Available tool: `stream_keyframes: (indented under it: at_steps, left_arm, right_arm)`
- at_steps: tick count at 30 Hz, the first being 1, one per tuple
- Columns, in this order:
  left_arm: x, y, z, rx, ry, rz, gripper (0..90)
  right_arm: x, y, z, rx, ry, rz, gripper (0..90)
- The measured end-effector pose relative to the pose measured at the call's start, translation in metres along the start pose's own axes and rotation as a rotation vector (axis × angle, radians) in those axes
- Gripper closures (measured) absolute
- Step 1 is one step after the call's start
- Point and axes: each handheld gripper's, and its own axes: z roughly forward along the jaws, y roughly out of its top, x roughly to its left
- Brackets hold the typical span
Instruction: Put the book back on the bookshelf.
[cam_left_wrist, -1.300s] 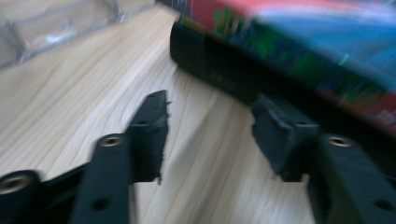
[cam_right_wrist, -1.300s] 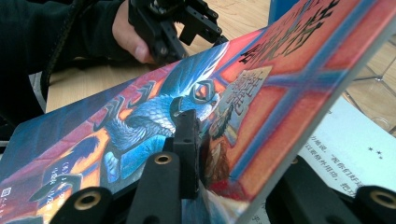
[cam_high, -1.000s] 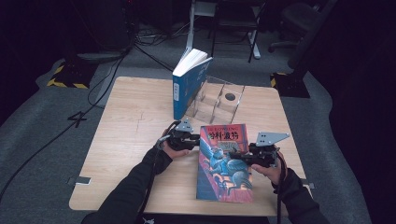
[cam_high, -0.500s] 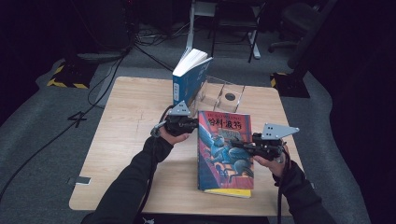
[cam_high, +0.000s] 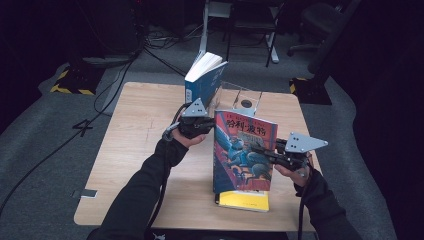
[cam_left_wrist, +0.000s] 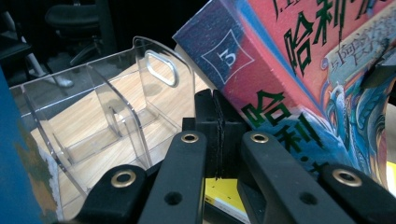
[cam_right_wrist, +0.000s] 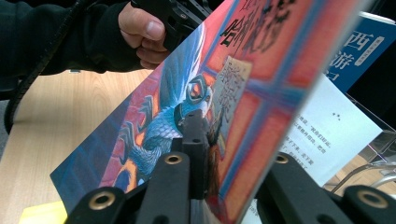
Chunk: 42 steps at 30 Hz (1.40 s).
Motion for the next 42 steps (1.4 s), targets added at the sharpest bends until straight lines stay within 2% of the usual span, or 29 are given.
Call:
stream_keyframes:
  at_steps: [7,11,12,18,22,25,28,32,35,39,40,41,42]
  left_arm:
    - [-0.01,0.006,0.002,-0.009,-0.016,0.023,89.8]
    - [-0.009,0.008,0.003,-0.01,-0.001,0.038,89.9]
    - [-0.008,0.01,0.003,-0.014,-0.003,0.034,89.9]
    - [-0.01,0.031,-0.007,-0.046,0.019,0.077,89.9]
    - [-0.016,0.035,-0.012,-0.064,0.017,0.097,89.9]
    - [-0.023,0.034,-0.016,-0.079,0.015,0.102,89.8]
    - [-0.029,0.032,-0.018,-0.1,0.012,0.091,89.6]
    - [-0.038,0.028,-0.021,-0.115,0.021,0.084,83.7]
    - [-0.043,0.024,-0.022,-0.109,0.009,0.089,82.6]
    - [-0.05,0.014,-0.024,-0.103,0.003,0.074,75.8]
    - [-0.051,0.011,-0.025,-0.098,0.008,0.076,71.7]
    - [-0.053,0.008,-0.025,-0.096,0.011,0.073,71.7]
    - [-0.054,0.004,-0.025,-0.078,0.011,0.077,69.8]
  right_arm:
    - [0.001,0.005,-0.002,0.032,0.008,-0.015,76.0]
    - [0.001,0.007,-0.002,0.047,0.0,-0.027,78.0]
    - [0.001,0.008,-0.001,0.049,-0.016,-0.038,78.9]
    - [-0.003,0.014,-0.001,0.008,-0.083,-0.067,83.6]
    - [-0.002,0.016,-0.002,-0.005,-0.118,-0.082,84.9]
    - [0.002,0.012,-0.007,-0.032,-0.1,-0.072,85.1]
    - [0.008,0.01,-0.012,-0.045,-0.099,-0.086,85.1]
    - [0.015,0.007,-0.019,-0.063,-0.097,-0.104,85.2]
    - [0.018,0.004,-0.023,-0.079,-0.09,-0.095,85.1]
    - [0.022,0.002,-0.027,-0.084,-0.082,-0.103,85.1]
    - [0.024,0.002,-0.029,-0.089,-0.078,-0.107,85.1]
    - [0.024,0.002,-0.029,-0.089,-0.078,-0.107,85.1]
    - [0.025,0.001,-0.029,-0.089,-0.076,-0.104,85.1]
